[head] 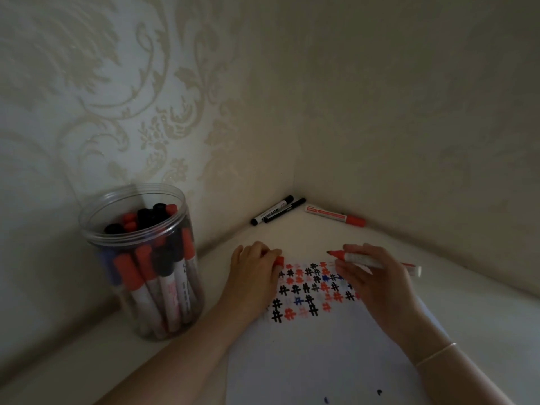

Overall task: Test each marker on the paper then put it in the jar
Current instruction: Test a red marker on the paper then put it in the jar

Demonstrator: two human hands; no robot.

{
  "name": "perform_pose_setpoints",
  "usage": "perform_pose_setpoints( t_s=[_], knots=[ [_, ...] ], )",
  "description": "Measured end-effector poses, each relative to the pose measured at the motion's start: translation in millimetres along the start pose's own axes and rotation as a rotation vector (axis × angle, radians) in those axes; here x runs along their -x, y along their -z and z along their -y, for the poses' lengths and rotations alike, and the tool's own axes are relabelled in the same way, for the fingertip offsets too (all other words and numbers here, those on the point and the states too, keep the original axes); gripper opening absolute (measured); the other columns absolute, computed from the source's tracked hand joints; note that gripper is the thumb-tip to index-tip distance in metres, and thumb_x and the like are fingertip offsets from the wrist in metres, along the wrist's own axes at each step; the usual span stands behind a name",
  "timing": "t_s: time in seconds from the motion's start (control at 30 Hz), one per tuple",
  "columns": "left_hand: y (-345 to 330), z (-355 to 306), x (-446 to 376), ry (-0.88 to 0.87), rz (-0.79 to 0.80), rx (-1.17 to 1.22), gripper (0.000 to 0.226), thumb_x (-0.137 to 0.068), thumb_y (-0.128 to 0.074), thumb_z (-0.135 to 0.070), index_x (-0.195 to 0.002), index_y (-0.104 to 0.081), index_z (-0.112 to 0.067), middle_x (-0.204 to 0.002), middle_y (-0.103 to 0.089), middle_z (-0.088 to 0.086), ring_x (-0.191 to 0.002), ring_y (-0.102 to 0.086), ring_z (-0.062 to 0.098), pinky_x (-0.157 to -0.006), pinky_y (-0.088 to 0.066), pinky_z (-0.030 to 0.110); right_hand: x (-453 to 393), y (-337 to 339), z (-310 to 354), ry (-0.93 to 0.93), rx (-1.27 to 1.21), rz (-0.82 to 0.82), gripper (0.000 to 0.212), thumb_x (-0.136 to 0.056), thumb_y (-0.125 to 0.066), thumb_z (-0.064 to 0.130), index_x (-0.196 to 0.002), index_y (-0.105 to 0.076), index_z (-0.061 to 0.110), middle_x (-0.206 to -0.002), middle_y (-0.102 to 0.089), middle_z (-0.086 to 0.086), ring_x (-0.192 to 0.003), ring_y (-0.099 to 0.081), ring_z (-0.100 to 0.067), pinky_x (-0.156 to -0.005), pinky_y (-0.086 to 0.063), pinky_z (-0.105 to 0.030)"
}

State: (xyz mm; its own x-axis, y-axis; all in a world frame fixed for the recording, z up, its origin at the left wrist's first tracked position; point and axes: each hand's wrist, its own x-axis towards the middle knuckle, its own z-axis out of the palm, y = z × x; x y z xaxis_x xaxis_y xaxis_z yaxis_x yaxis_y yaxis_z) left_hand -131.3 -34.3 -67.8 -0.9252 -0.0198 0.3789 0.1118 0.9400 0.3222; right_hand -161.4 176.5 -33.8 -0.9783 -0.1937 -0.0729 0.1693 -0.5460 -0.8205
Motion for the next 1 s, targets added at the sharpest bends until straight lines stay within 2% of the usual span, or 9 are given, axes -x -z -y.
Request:
perform_pose_setpoints(
  t_s=[0.1, 0.2, 0.3, 0.5, 0.67, 0.73, 0.8, 0.9, 1.0],
  knots=[
    [2, -1, -1, -0.146, -0.172, 0.088, 0.029, -0.090, -0.062, -0.034, -0.117, -0.065, -0.025, -0.104, -0.058, -0.009, -0.103, -0.051, 0.008, -0.115, -0.018, 0.042, 1, -1, -2, -0.020, 0.020, 0.023, 0.020, -0.078, -0.056, 0.020, -0.075, -0.067, 0.002, -0.082, -0.065, -0.016, -0.077, -0.065, -0.030, -0.076, -0.055, -0.037],
    [2, -6, 0, -0.229, -0.227, 0.175, 0.024, -0.082, -0.069, -0.037, -0.105, -0.069, -0.030, -0.097, -0.064, -0.014, -0.102, -0.049, 0.002, -0.113, -0.013, 0.041, 0, 0, -3, 0.033, 0.069, 0.010, 0.017, -0.080, -0.055, 0.007, -0.064, -0.055, 0.006, -0.068, -0.053, -0.010, -0.067, -0.061, -0.025, -0.069, -0.055, -0.033],
    [0, -7, 1, -0.253, -0.232, 0.239, 0.028, -0.078, -0.068, -0.044, -0.101, -0.070, -0.030, -0.098, -0.068, -0.013, -0.107, -0.047, -0.001, -0.112, -0.012, 0.044, 1, -2, -5, 0.087, 0.122, -0.005, 0.026, -0.086, -0.052, 0.000, -0.062, -0.048, 0.005, -0.062, -0.049, -0.009, -0.062, -0.061, -0.022, -0.066, -0.056, -0.030],
    [2, -9, 0, -0.290, -0.245, 0.254, 0.036, -0.079, -0.056, -0.057, -0.099, -0.071, -0.032, -0.095, -0.068, -0.019, -0.111, -0.046, -0.002, -0.114, -0.008, 0.040, 2, -2, -9, 0.101, 0.197, 0.005, 0.022, -0.087, -0.053, 0.002, -0.066, -0.048, 0.004, -0.062, -0.052, -0.012, -0.059, -0.057, -0.022, -0.056, -0.053, -0.025],
    [1, -12, 1, -0.392, -0.182, 0.234, 0.031, -0.083, -0.059, -0.049, -0.108, -0.067, -0.032, -0.099, -0.063, -0.019, -0.115, -0.046, 0.003, -0.115, -0.011, 0.040, 3, -3, -14, 0.151, 0.454, 0.054, 0.021, -0.075, -0.067, 0.017, -0.061, -0.057, 0.006, -0.068, -0.058, -0.019, -0.067, -0.055, -0.028, -0.066, -0.044, -0.037],
    [5, -16, 4, -0.400, -0.081, 0.305, 0.033, -0.089, -0.053, -0.047, -0.114, -0.063, -0.028, -0.101, -0.062, -0.016, -0.104, -0.049, 0.000, -0.105, -0.030, 0.032, 4, -3, -14, 0.180, 0.543, 0.070, 0.022, -0.075, -0.072, 0.020, -0.060, -0.062, 0.007, -0.071, -0.060, -0.023, -0.070, -0.055, -0.029, -0.069, -0.042, -0.041],
    [10, -22, 8, -0.383, 0.031, 0.368, 0.033, -0.095, -0.045, -0.045, -0.120, -0.057, -0.027, -0.099, -0.058, -0.017, -0.093, -0.049, -0.002, -0.084, -0.041, 0.020, 6, -3, -12, 0.163, 0.569, 0.116, 0.027, -0.073, -0.078, 0.028, -0.064, -0.065, 0.007, -0.075, -0.062, -0.027, -0.071, -0.057, -0.030, -0.070, -0.044, -0.041],
    [15, -30, 12, -0.319, 0.093, 0.486, 0.024, -0.099, -0.041, -0.039, -0.119, -0.053, -0.032, -0.098, -0.061, -0.015, -0.085, -0.057, 0.002, -0.074, -0.047, 0.024, 9, -7, -6, 0.077, 0.436, 0.186, 0.045, -0.061, -0.081, 0.047, -0.065, -0.063, 0.006, -0.070, -0.062, -0.021, -0.065, -0.060, -0.027, -0.060, -0.049, -0.032],
    [18, -34, 14, -0.183, 0.136, 0.662, 0.014, -0.100, -0.046, -0.029, -0.102, -0.059, -0.032, -0.073, -0.060, -0.008, -0.059, -0.052, 0.009, -0.056, -0.042, 0.027, 7, -6, -4, 0.106, 0.332, -0.014, 0.042, -0.069, -0.071, 0.045, -0.061, -0.055, 0.008, -0.052, -0.051, -0.011, -0.043, -0.046, -0.021, -0.040, -0.037, -0.025]
  ],
)
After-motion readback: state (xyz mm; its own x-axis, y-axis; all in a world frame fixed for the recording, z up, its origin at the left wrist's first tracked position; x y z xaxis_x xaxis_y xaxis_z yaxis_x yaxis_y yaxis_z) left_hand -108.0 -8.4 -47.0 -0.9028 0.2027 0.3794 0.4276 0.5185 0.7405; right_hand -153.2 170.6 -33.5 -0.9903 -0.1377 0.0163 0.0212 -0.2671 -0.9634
